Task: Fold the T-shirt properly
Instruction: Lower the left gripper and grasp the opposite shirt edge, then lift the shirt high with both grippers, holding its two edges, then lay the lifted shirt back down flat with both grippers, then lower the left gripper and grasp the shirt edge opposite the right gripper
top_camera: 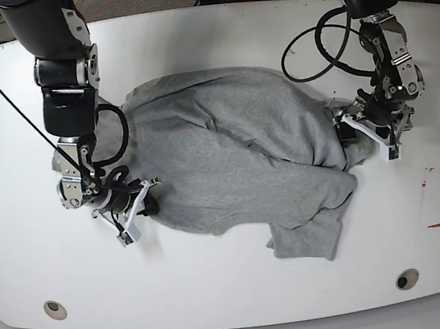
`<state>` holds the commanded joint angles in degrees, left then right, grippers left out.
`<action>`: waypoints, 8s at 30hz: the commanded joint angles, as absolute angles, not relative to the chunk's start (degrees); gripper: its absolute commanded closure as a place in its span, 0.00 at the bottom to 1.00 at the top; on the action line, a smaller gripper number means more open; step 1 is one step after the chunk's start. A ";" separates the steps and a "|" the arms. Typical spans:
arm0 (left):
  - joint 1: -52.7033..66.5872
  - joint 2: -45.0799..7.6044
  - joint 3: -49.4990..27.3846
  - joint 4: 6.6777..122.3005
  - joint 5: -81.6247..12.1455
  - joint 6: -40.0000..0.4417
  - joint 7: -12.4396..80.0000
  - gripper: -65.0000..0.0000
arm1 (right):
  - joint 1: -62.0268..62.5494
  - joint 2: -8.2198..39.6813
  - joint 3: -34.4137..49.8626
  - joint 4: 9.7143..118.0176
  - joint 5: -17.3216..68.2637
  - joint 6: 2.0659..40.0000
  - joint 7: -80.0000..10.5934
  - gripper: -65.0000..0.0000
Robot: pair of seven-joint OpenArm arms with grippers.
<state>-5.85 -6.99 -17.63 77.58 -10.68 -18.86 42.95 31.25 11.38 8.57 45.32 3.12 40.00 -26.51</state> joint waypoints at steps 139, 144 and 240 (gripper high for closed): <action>0.31 -11.47 -44.35 108.97 -10.68 -39.08 77.41 0.96 | -0.31 10.86 31.08 108.44 3.30 40.00 -57.01 1.00; 2.77 -13.32 -44.53 108.88 -10.68 -39.08 76.70 0.96 | -2.07 10.86 31.08 108.53 3.38 40.00 -56.84 1.00; -25.36 -3.38 -31.25 61.93 -10.68 -27.21 50.42 1.00 | -2.42 10.86 30.55 108.44 3.82 40.00 -53.41 1.00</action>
